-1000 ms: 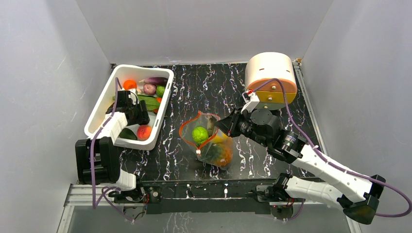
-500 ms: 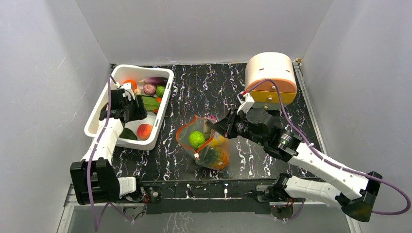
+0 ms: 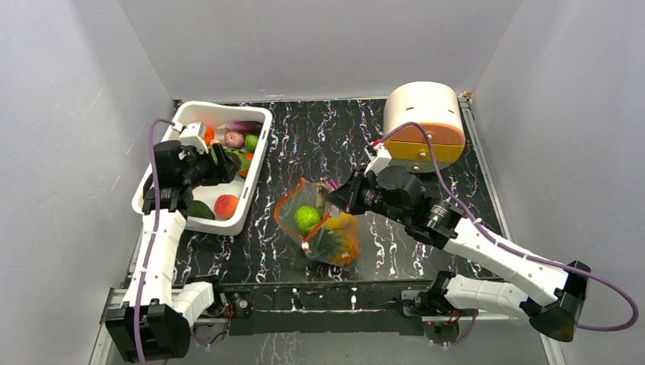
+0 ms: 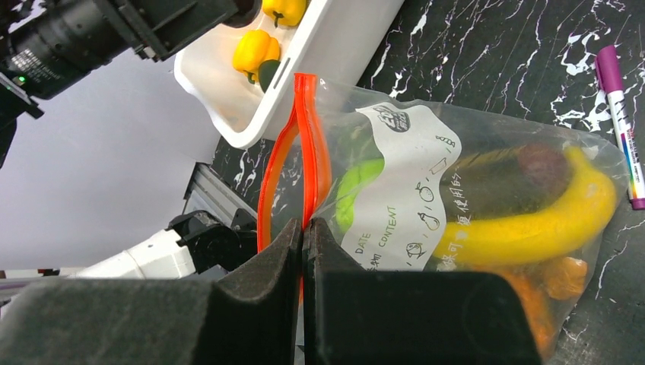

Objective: Place the food in the zip-top bag and seal the zipper
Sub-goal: Place the fake fruit in the zipper food storage bag.

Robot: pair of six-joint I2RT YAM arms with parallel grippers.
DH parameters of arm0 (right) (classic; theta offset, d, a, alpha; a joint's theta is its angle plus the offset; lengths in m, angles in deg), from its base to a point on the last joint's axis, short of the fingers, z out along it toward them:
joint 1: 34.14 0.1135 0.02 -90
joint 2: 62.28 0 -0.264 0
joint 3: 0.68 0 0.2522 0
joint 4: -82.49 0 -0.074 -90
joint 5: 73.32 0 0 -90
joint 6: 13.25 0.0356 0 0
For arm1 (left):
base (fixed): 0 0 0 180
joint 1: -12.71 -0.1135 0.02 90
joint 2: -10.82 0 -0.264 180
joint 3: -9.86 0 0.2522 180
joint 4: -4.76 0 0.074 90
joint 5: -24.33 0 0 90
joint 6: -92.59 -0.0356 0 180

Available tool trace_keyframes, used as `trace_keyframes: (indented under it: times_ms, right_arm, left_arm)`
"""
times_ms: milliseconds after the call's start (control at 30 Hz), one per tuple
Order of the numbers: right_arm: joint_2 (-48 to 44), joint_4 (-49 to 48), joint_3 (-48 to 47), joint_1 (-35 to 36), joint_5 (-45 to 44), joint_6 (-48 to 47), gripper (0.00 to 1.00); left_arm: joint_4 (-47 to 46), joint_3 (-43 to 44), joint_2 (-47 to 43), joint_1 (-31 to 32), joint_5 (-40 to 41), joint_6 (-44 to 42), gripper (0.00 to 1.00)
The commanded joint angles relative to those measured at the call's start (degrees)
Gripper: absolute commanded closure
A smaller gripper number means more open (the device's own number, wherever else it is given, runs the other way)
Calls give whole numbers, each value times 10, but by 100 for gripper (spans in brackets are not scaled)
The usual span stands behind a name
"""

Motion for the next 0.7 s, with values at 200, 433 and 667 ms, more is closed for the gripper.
trace_keyframes:
  times_ms: [200, 433, 667]
  right_arm:
    - [30, -55, -55, -2, -41, 8, 100]
    - [46, -51, -65, -1, -54, 6, 100]
    - [59, -56, -74, -2, -64, 1, 100]
  left_arm:
    - [-60, -12, -38, 33, -184, 92, 70]
    - [-104, -19, -34, 79, -310, 117, 69]
    - [-139, -38, -43, 119, -384, 125, 69]
